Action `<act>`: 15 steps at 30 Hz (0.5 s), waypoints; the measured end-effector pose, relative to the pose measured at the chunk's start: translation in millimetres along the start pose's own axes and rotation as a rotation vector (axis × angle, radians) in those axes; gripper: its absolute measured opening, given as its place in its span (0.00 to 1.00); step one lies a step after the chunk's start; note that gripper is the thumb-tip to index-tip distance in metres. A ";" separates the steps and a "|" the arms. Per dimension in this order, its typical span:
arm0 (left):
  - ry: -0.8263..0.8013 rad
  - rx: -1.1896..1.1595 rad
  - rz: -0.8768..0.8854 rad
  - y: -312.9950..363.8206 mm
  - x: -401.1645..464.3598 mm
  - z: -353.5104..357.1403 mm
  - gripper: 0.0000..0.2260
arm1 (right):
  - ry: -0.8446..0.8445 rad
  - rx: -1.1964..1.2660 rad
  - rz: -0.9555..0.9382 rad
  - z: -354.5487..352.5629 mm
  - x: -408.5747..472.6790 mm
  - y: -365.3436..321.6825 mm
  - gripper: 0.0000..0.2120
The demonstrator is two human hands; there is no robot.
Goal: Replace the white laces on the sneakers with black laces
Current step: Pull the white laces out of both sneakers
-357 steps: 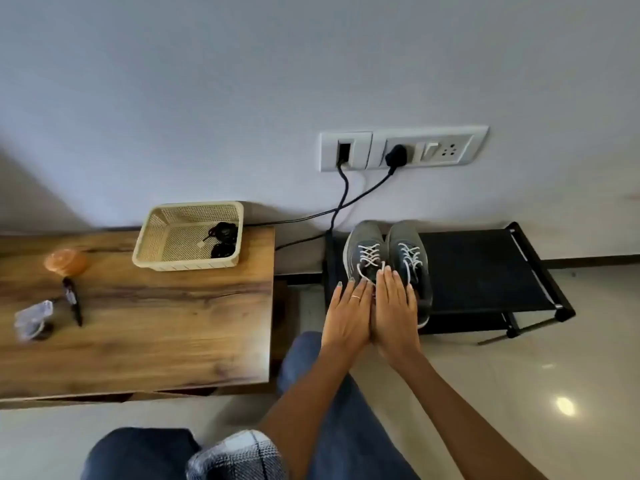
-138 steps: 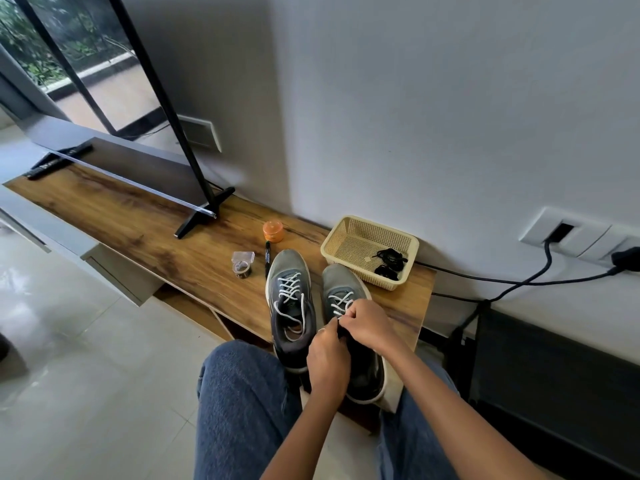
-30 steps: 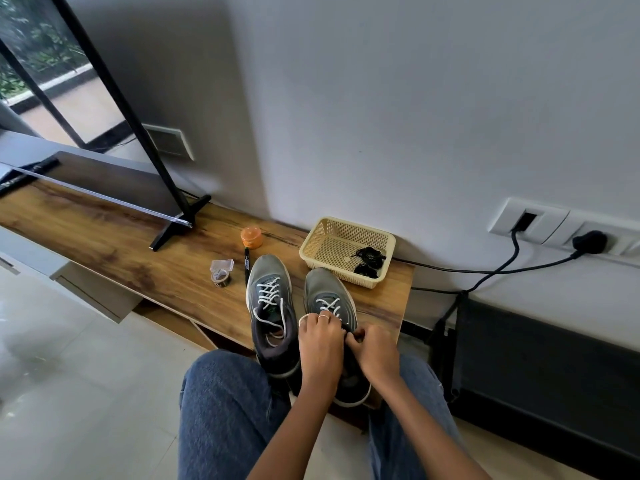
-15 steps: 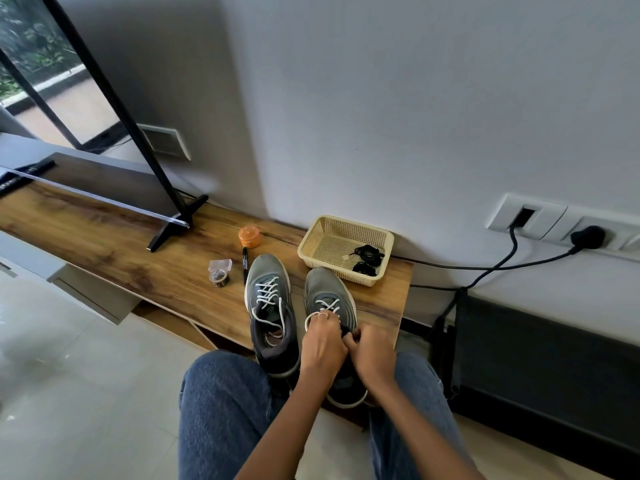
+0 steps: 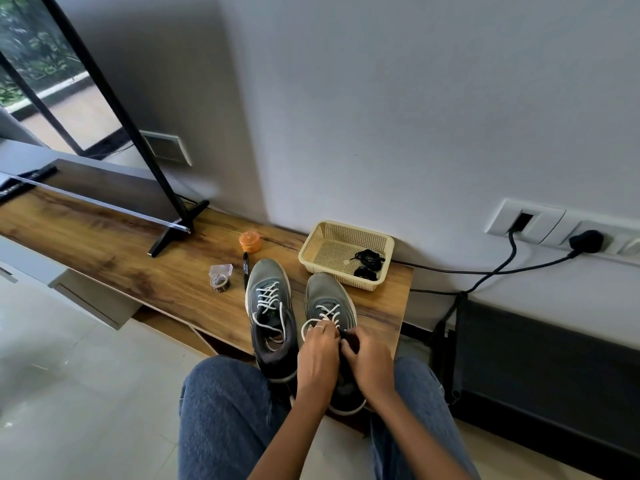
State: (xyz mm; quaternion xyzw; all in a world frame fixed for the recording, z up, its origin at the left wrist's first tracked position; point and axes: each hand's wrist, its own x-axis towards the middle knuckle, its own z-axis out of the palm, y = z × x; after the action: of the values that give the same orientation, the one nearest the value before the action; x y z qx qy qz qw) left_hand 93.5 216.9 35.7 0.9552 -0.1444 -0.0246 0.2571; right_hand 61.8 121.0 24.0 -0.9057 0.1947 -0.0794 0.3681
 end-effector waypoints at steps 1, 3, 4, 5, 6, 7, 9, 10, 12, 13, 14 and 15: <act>0.015 -0.014 -0.001 -0.1 -1.0 1.0 0.09 | 0.005 0.014 -0.023 -0.1 0.5 1.1 0.07; 0.033 -0.023 0.007 -0.6 -1.9 2.7 0.09 | 0.027 0.045 -0.047 -0.9 1.4 2.6 0.08; 0.037 -0.019 0.011 -0.8 -1.8 3.0 0.09 | 0.031 0.058 -0.051 -1.4 2.3 3.1 0.09; 0.040 -0.015 0.012 -1.0 -1.7 3.1 0.09 | 0.026 0.065 -0.052 -1.9 3.6 3.3 0.10; 0.039 -0.013 0.013 -1.4 -1.3 3.2 0.09 | 0.013 0.067 -0.049 -2.0 5.2 3.4 0.10; 0.037 -0.010 0.015 -1.8 -0.9 3.4 0.09 | 0.000 0.070 -0.042 -1.8 7.1 3.4 0.10; 0.038 -0.006 0.020 -2.5 -0.1 3.4 0.09 | -0.017 0.088 -0.019 -1.5 10.6 3.6 0.10; 0.041 -0.007 0.021 -2.8 0.4 3.6 0.08 | -0.022 0.096 -0.006 -1.3 12.0 3.8 0.09; 0.047 -0.010 0.023 -3.4 1.6 4.4 0.08 | -0.022 0.105 0.004 -0.5 13.6 4.9 0.09; 0.046 -0.011 0.025 -3.6 1.9 4.8 0.08 | -0.019 0.109 0.002 -0.2 13.9 5.1 0.08; 0.045 -0.012 0.029 -4.1 2.3 5.4 0.08 | -0.016 0.111 -0.002 -0.1 14.0 5.0 0.08; 0.045 -0.011 0.034 -4.5 2.3 5.9 0.08 | -0.014 0.112 -0.005 0.2 14.2 5.0 0.07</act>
State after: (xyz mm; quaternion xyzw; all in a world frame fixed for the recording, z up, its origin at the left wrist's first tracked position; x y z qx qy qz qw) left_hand 96.1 217.2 28.4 0.9516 -0.1545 0.0005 0.2658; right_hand 73.3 112.0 20.3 -0.8847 0.1849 -0.0847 0.4194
